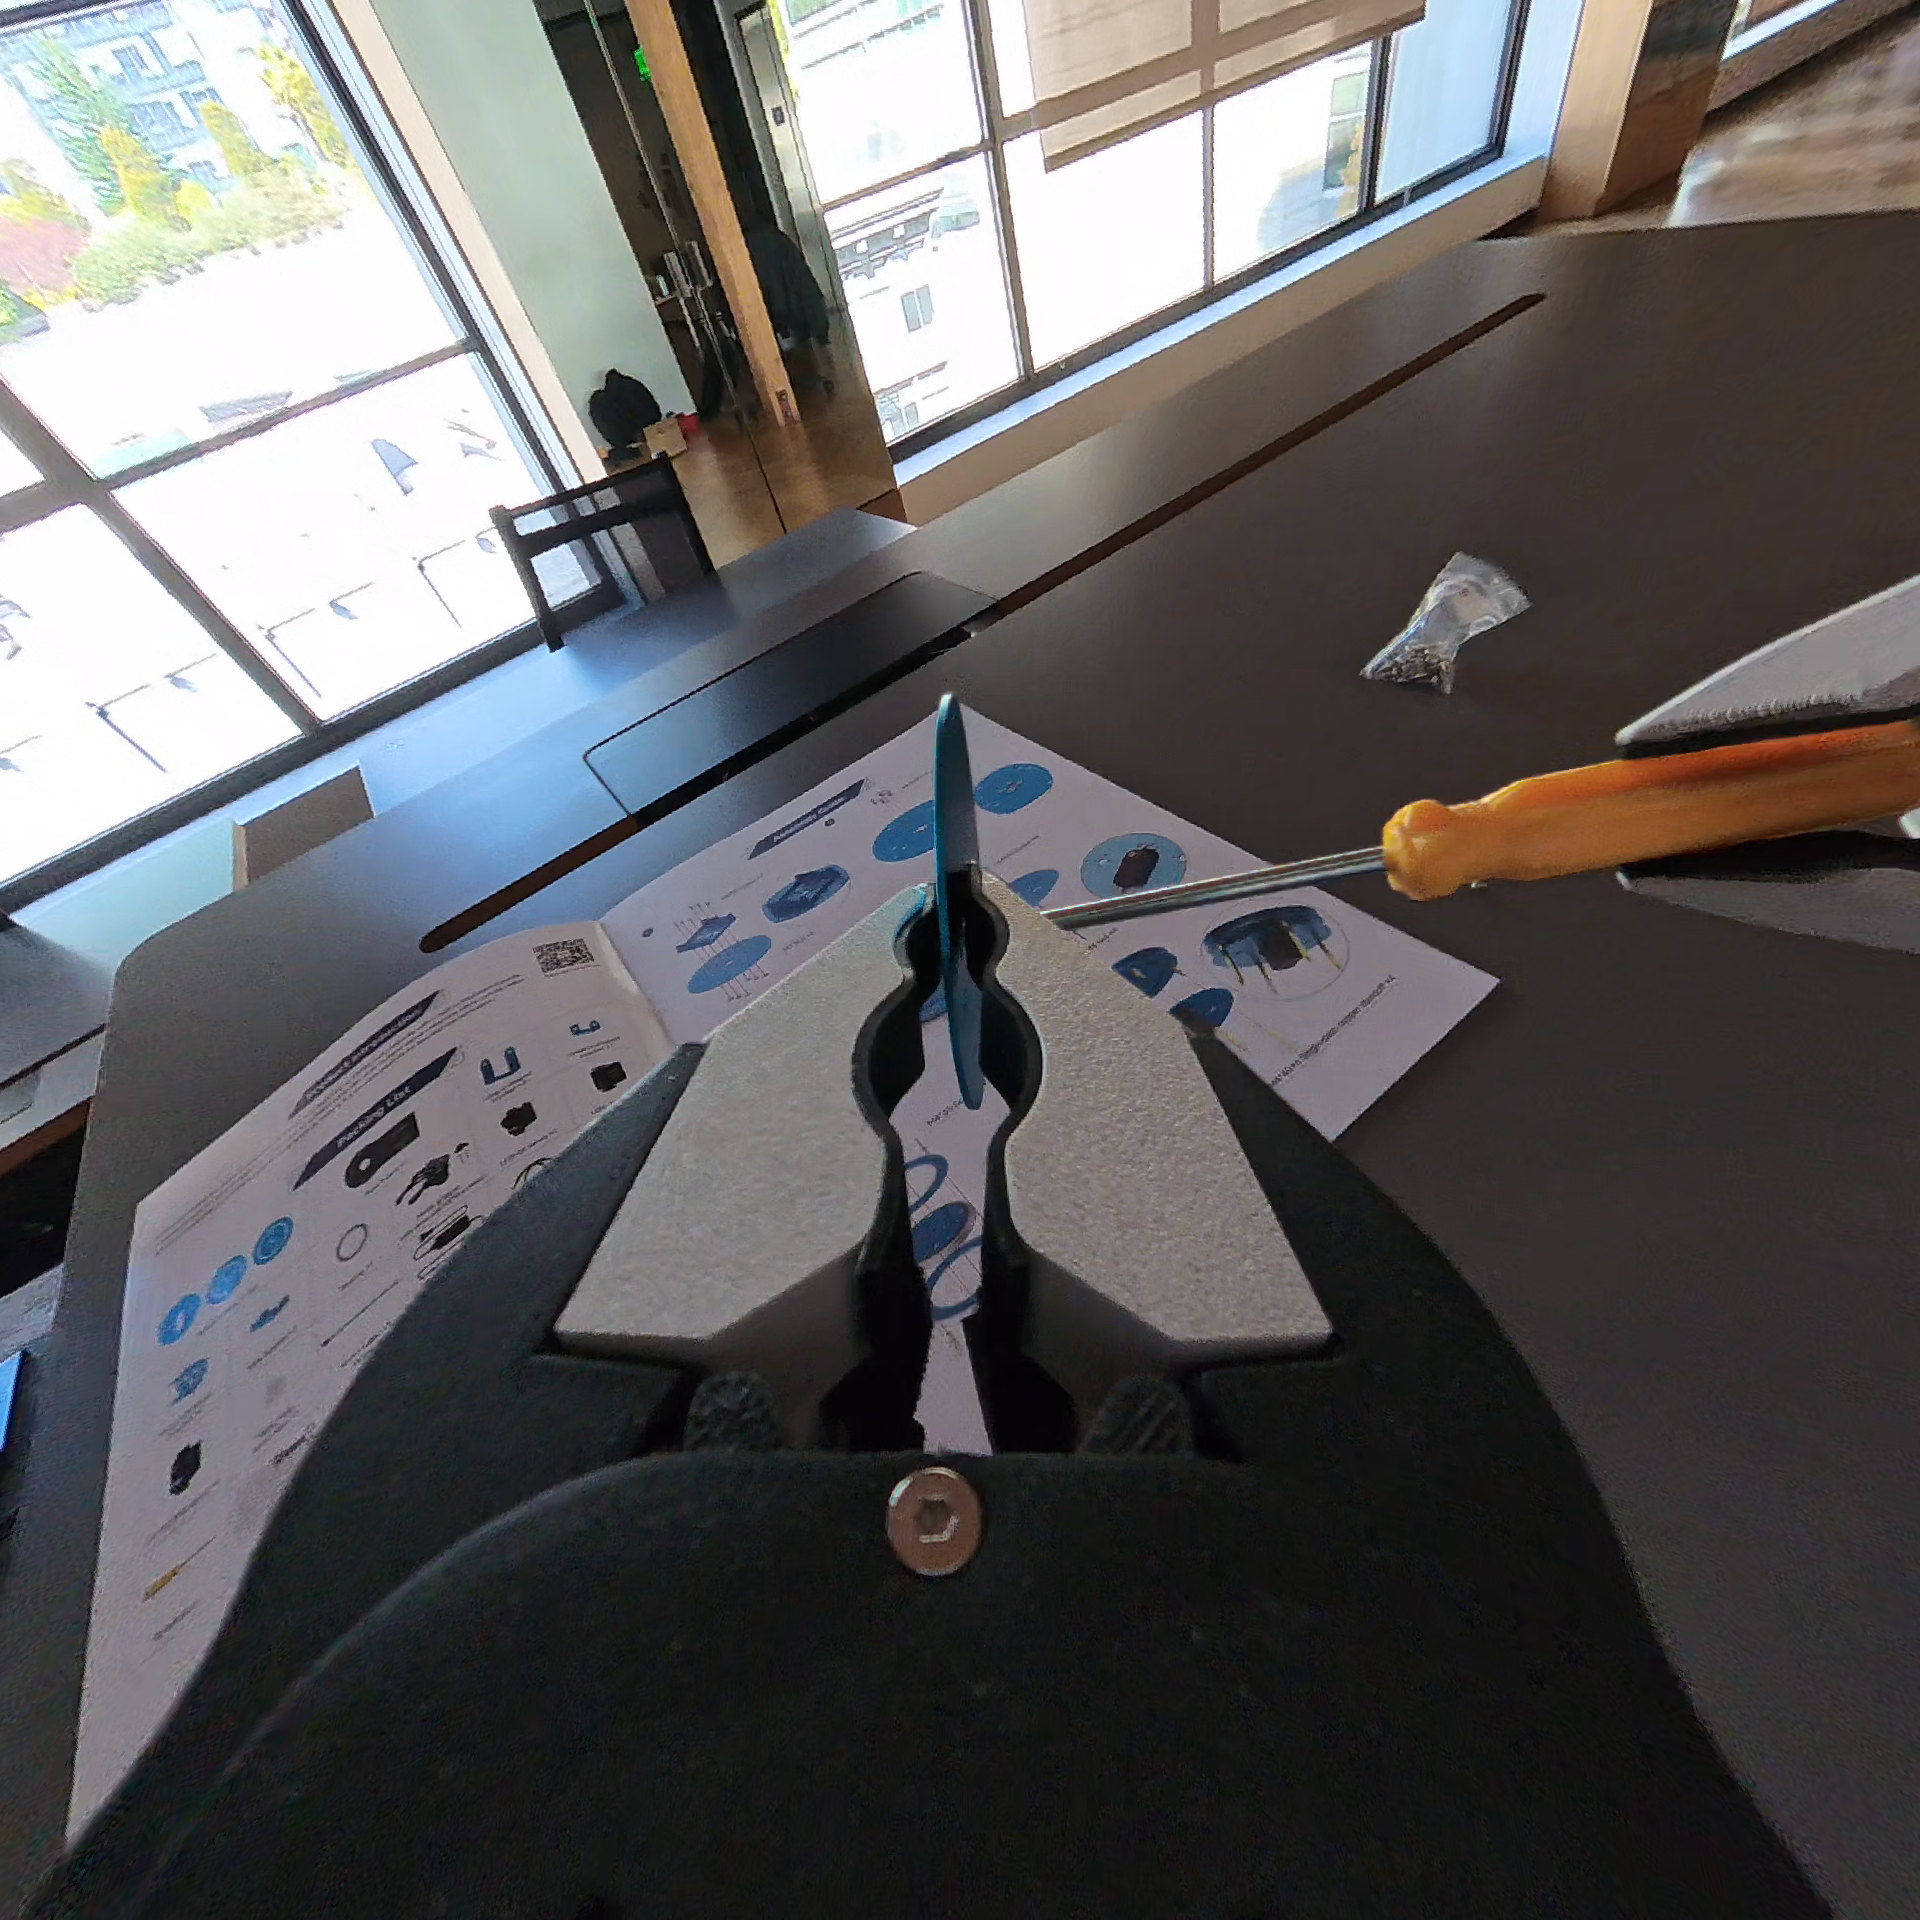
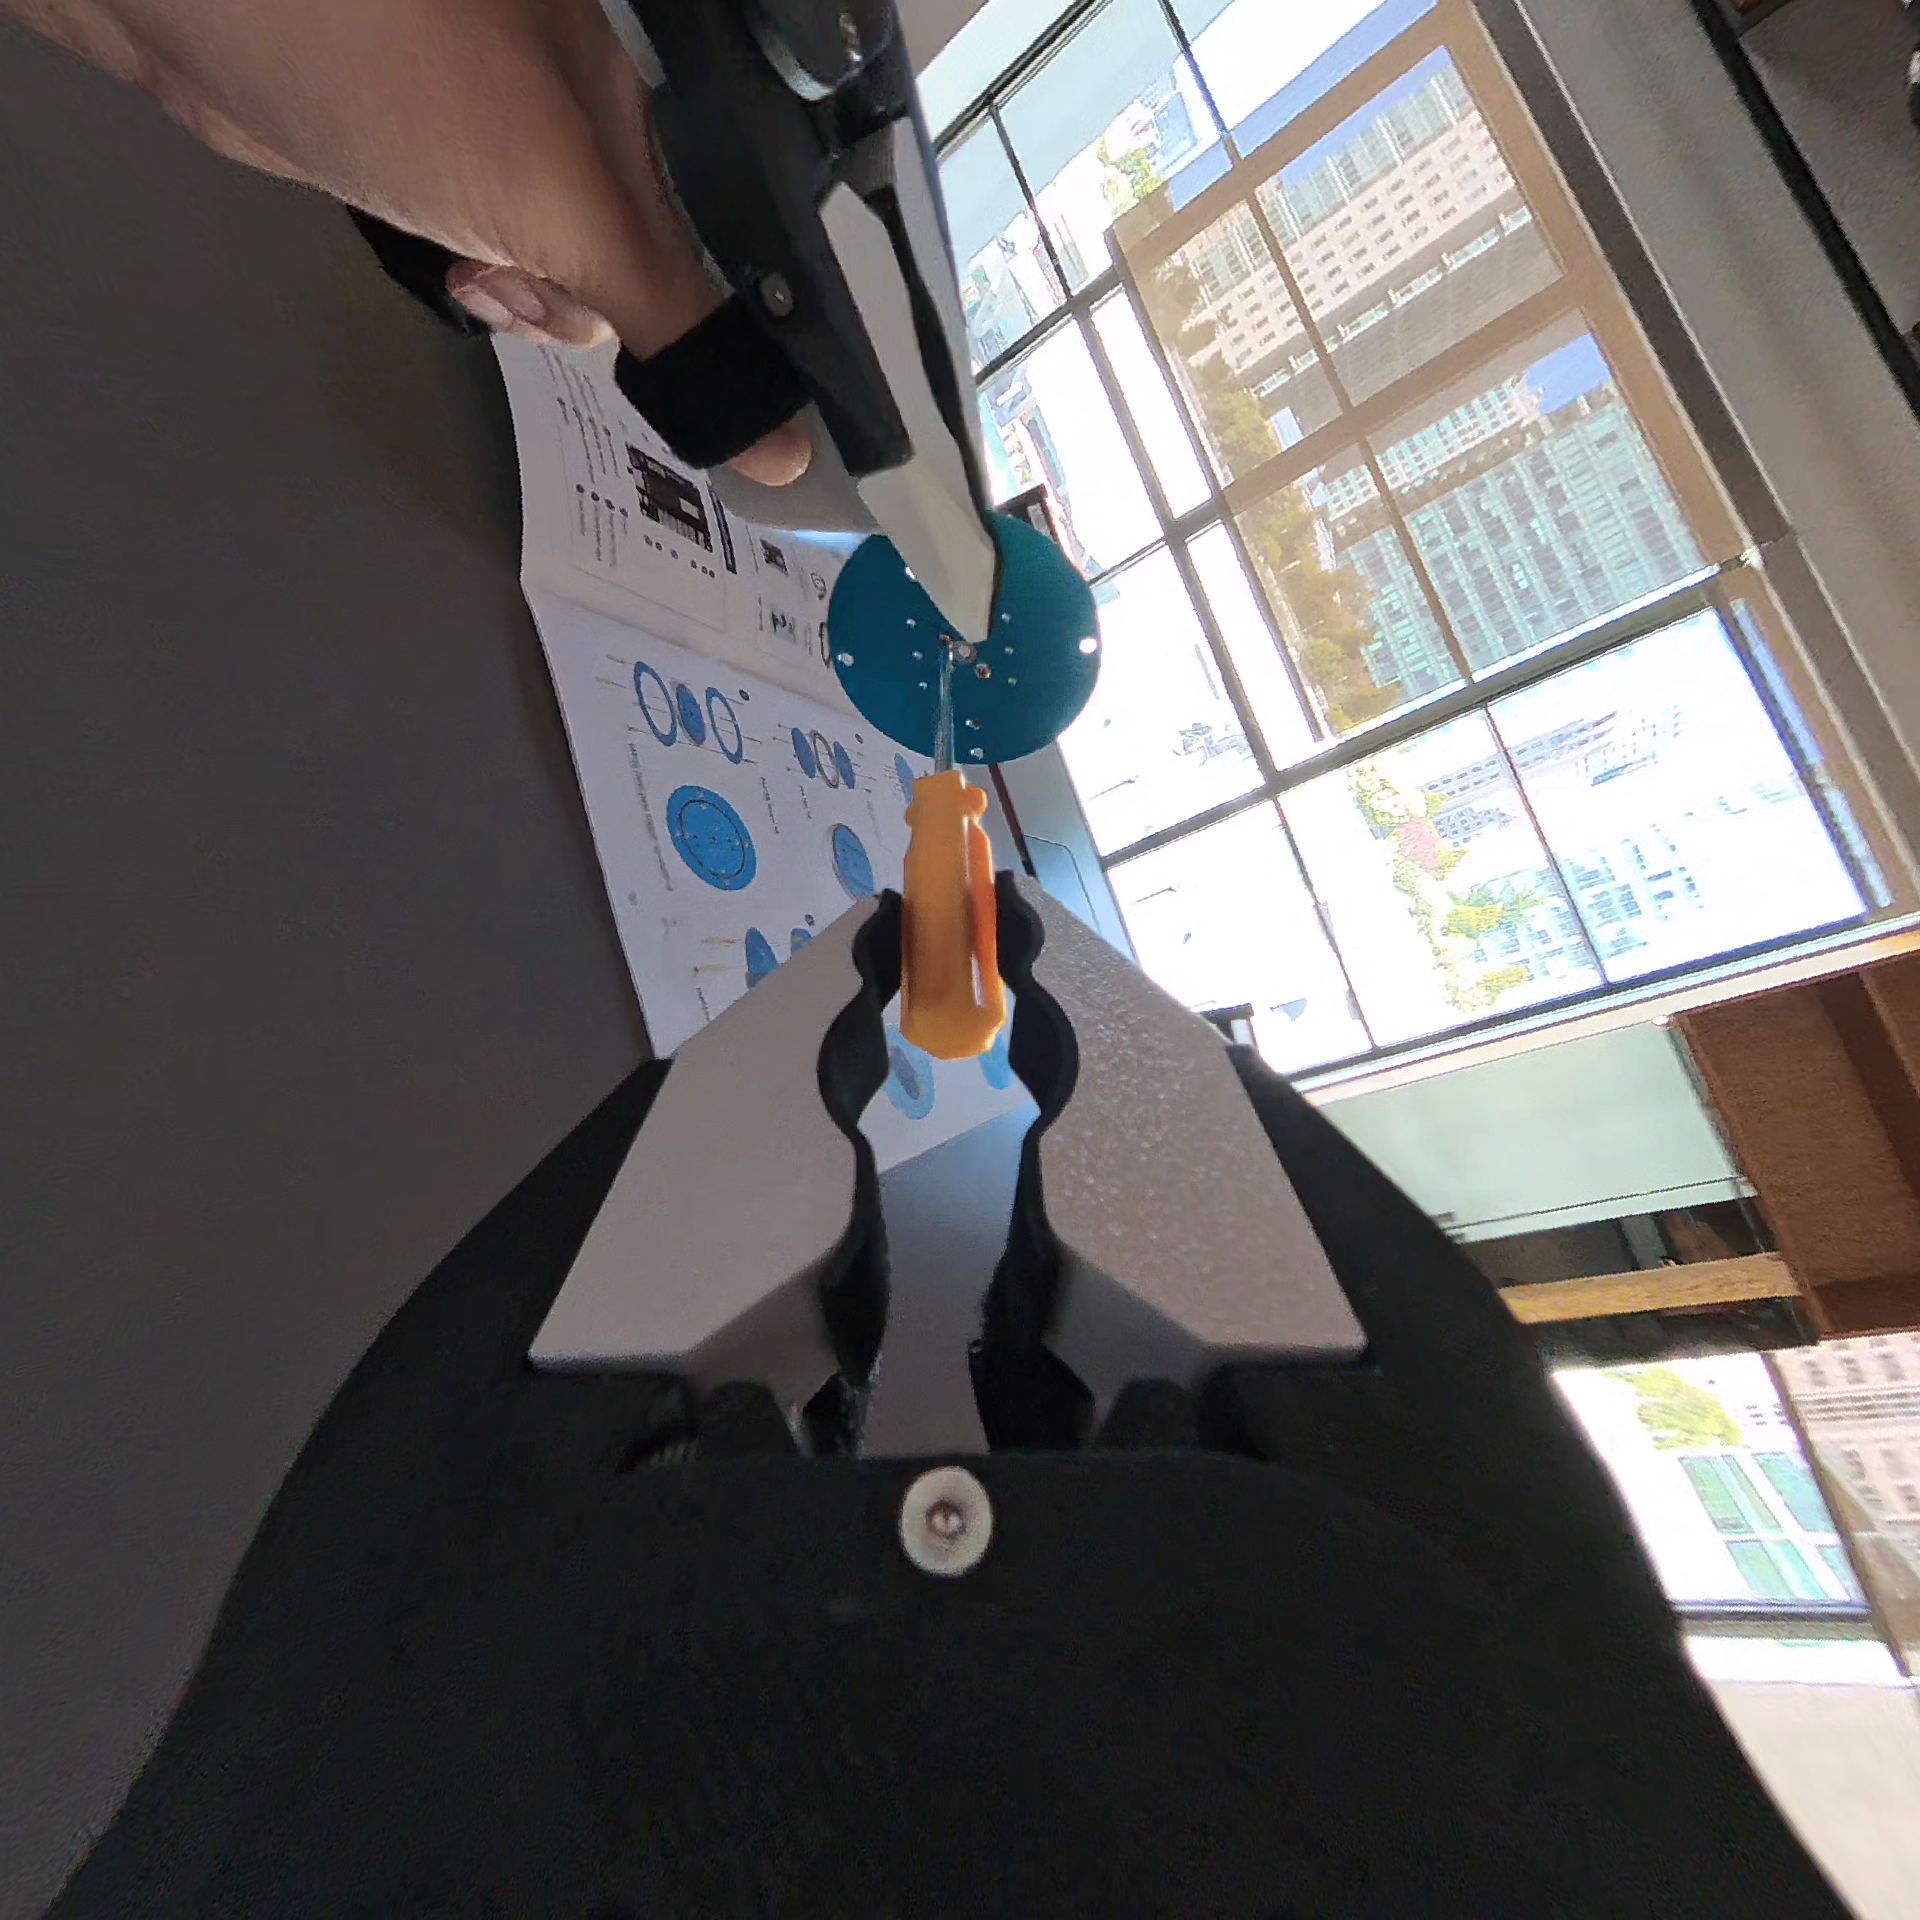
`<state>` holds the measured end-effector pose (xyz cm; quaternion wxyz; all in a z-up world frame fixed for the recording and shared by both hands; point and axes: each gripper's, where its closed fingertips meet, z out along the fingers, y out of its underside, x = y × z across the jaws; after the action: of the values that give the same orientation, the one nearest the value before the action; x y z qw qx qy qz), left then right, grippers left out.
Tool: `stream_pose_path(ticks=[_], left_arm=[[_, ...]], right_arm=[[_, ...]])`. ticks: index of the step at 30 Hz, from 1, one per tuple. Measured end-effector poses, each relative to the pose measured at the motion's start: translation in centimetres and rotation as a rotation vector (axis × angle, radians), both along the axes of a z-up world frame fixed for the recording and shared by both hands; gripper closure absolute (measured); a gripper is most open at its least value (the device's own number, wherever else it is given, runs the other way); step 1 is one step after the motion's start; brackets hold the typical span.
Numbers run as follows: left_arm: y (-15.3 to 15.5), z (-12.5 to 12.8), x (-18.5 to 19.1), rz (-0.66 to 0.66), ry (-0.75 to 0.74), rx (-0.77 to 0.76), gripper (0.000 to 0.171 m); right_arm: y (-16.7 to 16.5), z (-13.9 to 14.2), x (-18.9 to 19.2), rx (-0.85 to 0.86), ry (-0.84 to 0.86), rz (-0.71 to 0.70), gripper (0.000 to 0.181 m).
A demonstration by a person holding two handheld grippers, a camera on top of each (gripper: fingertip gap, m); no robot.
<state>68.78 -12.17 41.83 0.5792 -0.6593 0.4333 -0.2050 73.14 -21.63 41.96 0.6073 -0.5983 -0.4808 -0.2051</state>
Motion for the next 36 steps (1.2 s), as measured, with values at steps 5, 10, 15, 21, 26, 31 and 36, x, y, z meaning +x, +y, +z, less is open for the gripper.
stream_pose_path(ticks=[5, 10, 15, 21, 26, 31, 36], left_arm=[[0.3, -2.1, 0.1, 0.008, 0.039, -0.16, 0.17], [0.4, -1.8, 0.0, -0.012, -0.001, -0.207, 0.17], [1.0, -0.4, 0.0, 0.035, -0.05, -0.1, 0.17], [1.0, 3.2, -0.2, 0.077, -0.171, 0.081, 0.17], [-0.2, 5.4, 0.3, 0.1, -0.138, 0.364, 0.17], [-0.8, 5.9, 0.7, 0.071, -0.149, 0.373, 0.17], [0.0, 5.8, 0.2, 0.105, -0.16, 0.318, 0.17]], right_arm=[[0.3, -1.5, -0.1, 0.064, -0.234, -0.005, 0.164], [0.5, -1.5, 0.0, 0.036, -0.187, -0.001, 0.164], [1.4, -1.2, 0.3, -0.213, 0.338, -0.021, 0.165], [1.9, 0.3, 0.5, -0.758, 1.401, 0.086, 0.166], [0.9, 0.5, -0.2, -1.198, 2.024, 0.272, 0.166], [0.7, 1.0, 0.9, -1.256, 2.165, 0.352, 0.167], [0.5, 1.2, 1.1, -1.155, 1.99, 0.287, 0.166]])
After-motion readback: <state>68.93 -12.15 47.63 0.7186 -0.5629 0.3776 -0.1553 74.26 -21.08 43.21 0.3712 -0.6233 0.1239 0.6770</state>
